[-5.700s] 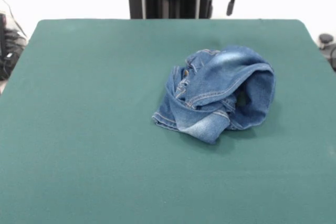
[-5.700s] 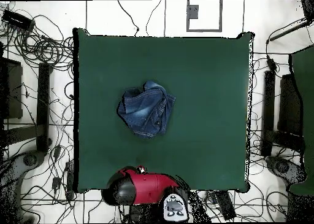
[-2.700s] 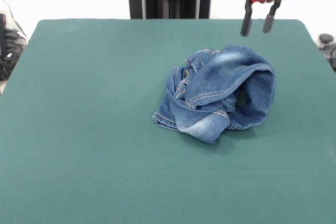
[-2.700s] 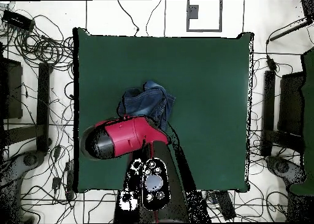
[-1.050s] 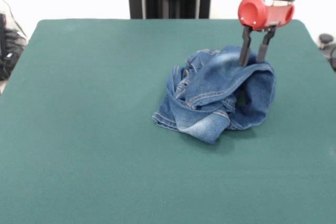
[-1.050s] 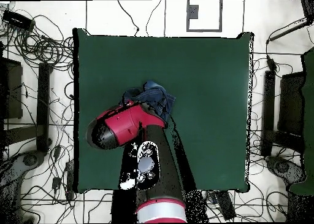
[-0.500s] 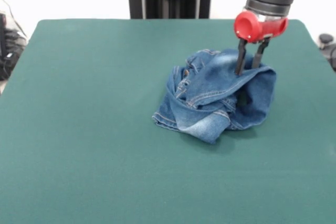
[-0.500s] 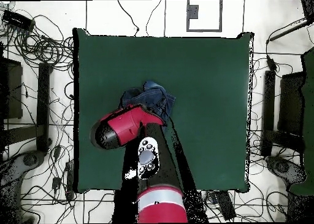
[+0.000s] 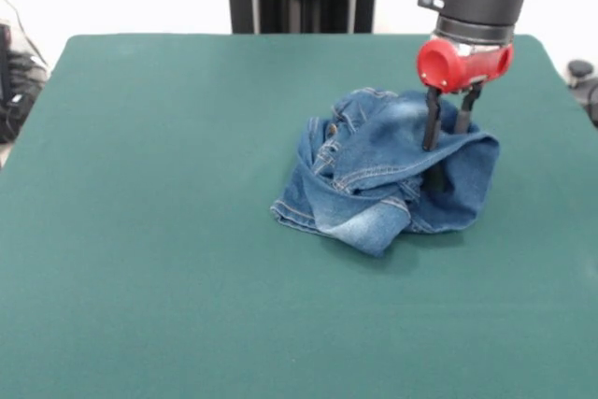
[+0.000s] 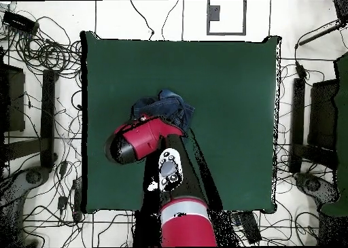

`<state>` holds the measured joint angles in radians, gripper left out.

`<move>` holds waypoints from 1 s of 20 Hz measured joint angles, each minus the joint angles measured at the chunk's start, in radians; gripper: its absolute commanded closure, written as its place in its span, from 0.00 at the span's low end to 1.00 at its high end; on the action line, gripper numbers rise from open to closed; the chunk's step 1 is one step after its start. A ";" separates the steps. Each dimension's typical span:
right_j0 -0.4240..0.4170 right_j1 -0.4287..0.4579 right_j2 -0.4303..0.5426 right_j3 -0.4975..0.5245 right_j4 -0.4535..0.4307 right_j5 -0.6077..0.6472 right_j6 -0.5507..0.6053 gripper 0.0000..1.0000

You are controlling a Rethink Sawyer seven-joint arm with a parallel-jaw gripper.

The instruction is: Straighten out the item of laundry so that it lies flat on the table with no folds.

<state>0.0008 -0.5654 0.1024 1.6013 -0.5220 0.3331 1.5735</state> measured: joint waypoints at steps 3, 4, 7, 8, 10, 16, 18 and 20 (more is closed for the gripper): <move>-0.026 -0.004 0.034 0.008 0.000 -0.027 0.000 1.00; -0.027 -0.005 0.036 0.009 0.000 -0.028 0.000 1.00; -0.032 -0.007 0.043 0.013 0.000 -0.034 0.000 1.00; -0.040 -0.013 0.054 0.018 0.000 -0.039 0.000 1.00; -0.053 -0.022 0.071 0.024 0.000 -0.043 0.000 1.00; -0.081 -0.050 0.109 0.038 0.000 -0.043 0.000 1.00; -0.089 -0.063 0.116 0.049 0.000 -0.043 0.000 1.00; -0.093 -0.071 0.119 0.056 0.000 -0.041 0.000 1.00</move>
<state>-0.0926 -0.6361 0.2216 1.6577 -0.5222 0.2925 1.5735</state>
